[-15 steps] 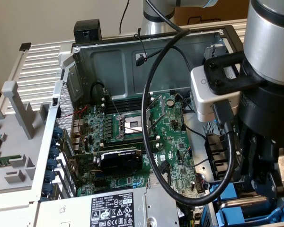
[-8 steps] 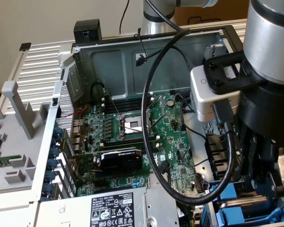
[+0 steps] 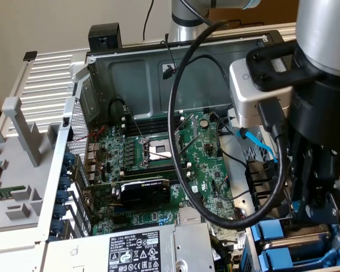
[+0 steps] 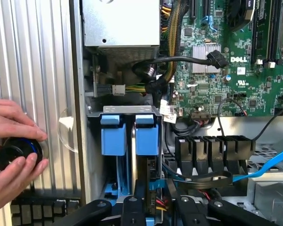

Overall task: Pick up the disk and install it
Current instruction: 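Insert the second disk wire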

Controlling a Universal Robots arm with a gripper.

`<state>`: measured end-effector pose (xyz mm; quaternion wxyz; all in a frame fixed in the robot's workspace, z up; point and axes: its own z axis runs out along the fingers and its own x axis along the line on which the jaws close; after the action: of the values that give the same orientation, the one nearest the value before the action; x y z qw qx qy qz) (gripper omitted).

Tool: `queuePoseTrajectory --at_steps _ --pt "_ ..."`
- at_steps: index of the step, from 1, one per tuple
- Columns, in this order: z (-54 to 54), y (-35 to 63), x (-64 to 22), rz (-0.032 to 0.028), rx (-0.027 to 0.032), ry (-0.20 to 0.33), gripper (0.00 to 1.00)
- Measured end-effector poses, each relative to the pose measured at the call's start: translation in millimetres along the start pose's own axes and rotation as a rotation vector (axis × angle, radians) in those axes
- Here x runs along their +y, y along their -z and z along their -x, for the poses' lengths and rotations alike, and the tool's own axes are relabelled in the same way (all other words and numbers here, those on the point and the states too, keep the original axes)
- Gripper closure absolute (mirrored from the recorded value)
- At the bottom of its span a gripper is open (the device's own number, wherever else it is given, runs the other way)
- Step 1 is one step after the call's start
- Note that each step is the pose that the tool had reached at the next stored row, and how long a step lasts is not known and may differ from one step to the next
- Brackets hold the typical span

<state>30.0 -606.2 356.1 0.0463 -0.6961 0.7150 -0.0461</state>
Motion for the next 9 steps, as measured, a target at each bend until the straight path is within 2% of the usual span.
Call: queuePoseTrajectory --at_steps 5,9 --pt "0.6 6.6 -0.6 -0.0028 0.0094 0.001 0.69" --pt "0.8 6.8 -0.6 -0.0034 0.0103 0.0 0.69"
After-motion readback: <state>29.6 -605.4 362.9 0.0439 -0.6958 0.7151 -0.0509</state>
